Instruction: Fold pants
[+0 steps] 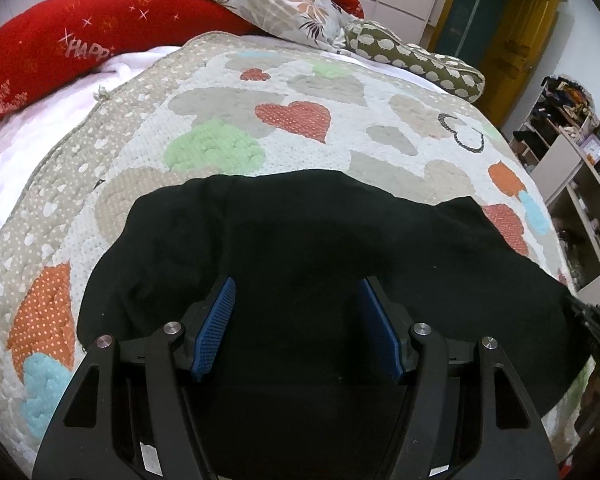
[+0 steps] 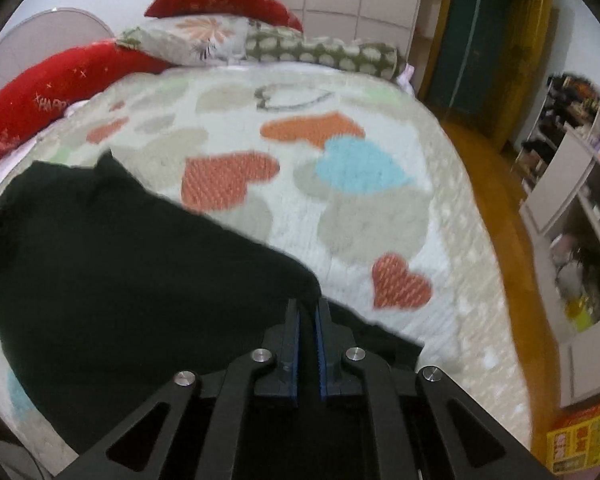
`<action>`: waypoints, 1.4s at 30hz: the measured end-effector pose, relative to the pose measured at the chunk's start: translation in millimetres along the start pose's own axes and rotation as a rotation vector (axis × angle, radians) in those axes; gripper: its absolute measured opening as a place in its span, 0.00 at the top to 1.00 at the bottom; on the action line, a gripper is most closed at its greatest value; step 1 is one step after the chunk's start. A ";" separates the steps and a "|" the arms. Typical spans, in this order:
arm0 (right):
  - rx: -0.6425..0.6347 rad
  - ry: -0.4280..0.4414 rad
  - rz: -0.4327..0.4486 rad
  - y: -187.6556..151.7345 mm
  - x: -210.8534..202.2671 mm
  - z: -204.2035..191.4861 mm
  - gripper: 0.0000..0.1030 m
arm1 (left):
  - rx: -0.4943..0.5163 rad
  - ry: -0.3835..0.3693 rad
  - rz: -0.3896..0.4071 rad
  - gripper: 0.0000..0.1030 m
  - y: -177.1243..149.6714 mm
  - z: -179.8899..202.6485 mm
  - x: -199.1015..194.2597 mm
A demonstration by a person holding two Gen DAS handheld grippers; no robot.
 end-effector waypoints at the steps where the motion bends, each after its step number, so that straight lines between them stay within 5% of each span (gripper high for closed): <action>1: 0.010 -0.002 0.013 0.6 -5.7 1.8 0.94 | 0.007 0.004 0.002 0.38 -0.2 0.6 -0.2; 5: 0.071 -0.039 0.064 7.6 -37.4 12.2 0.80 | 0.013 0.012 0.007 0.38 -0.5 0.5 -3.9; 8: 0.108 -0.047 0.123 11.8 -65.0 18.0 0.77 | 0.008 0.011 0.023 0.38 1.1 -1.5 -12.7; 12: 0.158 0.066 0.187 10.0 -93.5 9.2 0.77 | 0.006 0.017 0.060 0.38 1.6 -7.6 -27.7; 15: 0.168 0.133 0.122 -9.4 -82.0 -3.4 0.77 | -0.003 0.052 0.066 0.38 -3.1 -17.3 -28.9; 20: 0.223 0.120 -0.022 -45.3 -46.0 2.4 0.77 | 0.000 0.074 0.052 0.38 -11.0 -22.9 -21.0; 31: 0.229 0.098 0.104 -29.1 -87.4 2.0 0.70 | 0.028 0.048 0.080 0.38 -9.8 2.1 -38.4; 33: 0.242 0.120 0.104 -32.1 -85.9 -0.4 0.63 | 0.039 0.036 0.085 0.38 -8.8 9.4 -41.0; 37: 0.243 0.092 0.044 -43.4 -72.0 -0.5 0.63 | 0.055 0.012 0.093 0.38 -6.9 23.9 -43.7; 42: 0.270 0.108 0.090 -40.0 -85.0 4.5 0.63 | 0.083 -0.010 0.082 0.38 -8.6 41.2 -41.4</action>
Point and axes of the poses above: each gripper's, at about its wrist camera, not at the fingertips, and x roughly the way its jaws point, z to its right, y to its top, the point moved 6 cm from there along x, roughly the way its jaws point, and after that the axes turned 6 degrees about z, right-handed, at the moved point
